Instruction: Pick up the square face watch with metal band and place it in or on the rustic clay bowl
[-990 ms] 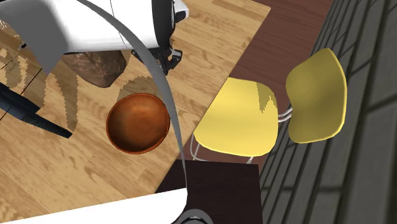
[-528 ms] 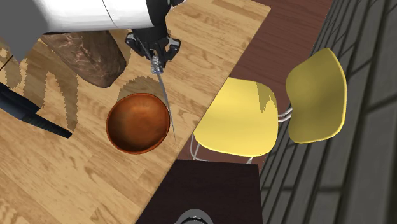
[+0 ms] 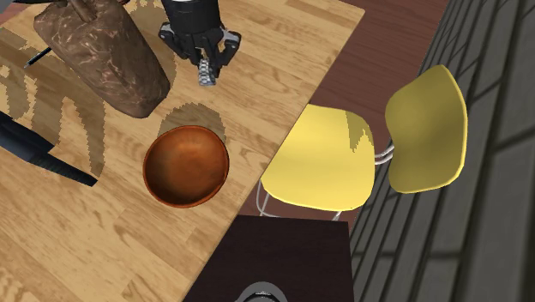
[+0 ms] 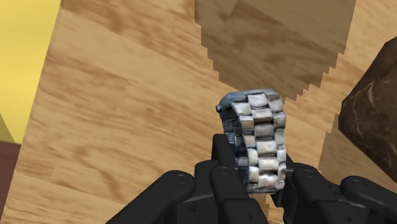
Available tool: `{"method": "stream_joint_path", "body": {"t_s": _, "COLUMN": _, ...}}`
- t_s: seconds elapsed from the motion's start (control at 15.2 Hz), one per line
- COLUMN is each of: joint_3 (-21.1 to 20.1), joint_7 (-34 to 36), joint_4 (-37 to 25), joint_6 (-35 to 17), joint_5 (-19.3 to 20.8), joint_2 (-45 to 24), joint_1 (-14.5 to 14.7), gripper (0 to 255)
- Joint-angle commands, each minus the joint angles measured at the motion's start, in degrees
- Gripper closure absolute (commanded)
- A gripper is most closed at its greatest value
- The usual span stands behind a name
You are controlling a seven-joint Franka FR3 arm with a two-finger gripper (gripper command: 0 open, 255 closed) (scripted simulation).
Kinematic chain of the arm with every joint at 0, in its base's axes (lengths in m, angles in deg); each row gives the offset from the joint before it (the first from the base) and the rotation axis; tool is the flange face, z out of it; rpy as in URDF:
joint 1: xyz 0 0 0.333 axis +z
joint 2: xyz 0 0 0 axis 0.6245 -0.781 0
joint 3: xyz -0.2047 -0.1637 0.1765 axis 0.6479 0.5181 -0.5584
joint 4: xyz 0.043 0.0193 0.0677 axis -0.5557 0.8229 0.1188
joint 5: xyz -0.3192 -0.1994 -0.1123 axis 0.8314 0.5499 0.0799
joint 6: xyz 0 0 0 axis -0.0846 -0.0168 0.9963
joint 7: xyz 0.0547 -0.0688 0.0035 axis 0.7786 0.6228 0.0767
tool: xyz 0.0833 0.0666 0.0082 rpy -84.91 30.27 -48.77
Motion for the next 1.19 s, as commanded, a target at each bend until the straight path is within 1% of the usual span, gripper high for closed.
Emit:
{"method": "stream_joint_path", "body": {"t_s": 0.0, "joint_3": 0.11, "joint_7": 0.01, "joint_4": -1.68, "joint_6": 1.68, "joint_5": 0.08, "joint_2": -0.03, "joint_1": -0.07, "gripper": 255}}
{"method": "stream_joint_path", "body": {"t_s": 0.07, "joint_3": 0.12, "joint_7": 0.02, "joint_4": -1.97, "joint_6": 1.98, "joint_5": 0.09, "joint_2": -0.02, "joint_1": -0.07, "gripper": 255}}
{"method": "stream_joint_path", "body": {"t_s": 0.53, "joint_3": -1.17, "joint_7": 2.33, "joint_4": 10.62, "joint_6": 3.91, "joint_5": -3.24, "joint_2": 14.88, "joint_1": 2.70, "gripper": 255}}
{"method": "stream_joint_path", "body": {"t_s": 0.92, "joint_3": -2.86, "joint_7": 5.68, "joint_4": 19.24, "joint_6": 8.36, "joint_5": -6.54, "joint_2": 28.34, "joint_1": 6.27, "gripper": 255}}
{"method": "stream_joint_path", "body": {"t_s": 1.12, "joint_3": -3.18, "joint_7": 5.56, "joint_4": 21.72, "joint_6": 6.20, "joint_5": -6.89, "joint_2": 28.66, "joint_1": 6.48, "gripper": 255}}
